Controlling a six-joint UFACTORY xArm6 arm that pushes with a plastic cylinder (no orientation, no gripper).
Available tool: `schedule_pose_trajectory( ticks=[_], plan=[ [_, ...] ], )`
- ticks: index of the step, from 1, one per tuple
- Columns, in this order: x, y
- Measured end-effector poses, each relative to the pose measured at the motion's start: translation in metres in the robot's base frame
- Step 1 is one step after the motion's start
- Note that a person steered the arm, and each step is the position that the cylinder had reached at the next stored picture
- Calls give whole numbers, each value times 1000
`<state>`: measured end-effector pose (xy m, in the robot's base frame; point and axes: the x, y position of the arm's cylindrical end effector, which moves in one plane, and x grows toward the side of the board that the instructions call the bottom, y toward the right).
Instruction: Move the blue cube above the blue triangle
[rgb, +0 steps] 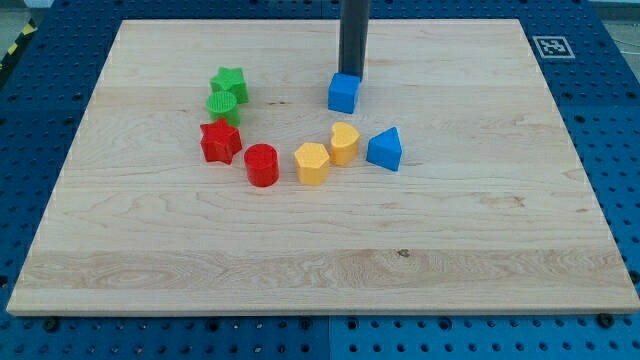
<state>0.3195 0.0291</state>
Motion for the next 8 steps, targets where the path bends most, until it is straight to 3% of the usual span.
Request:
schedule_pose_trajectory(
  ticks=[2, 4, 8],
  plan=[
    [-2, -38],
    [28, -15],
    [16, 20]
  ],
)
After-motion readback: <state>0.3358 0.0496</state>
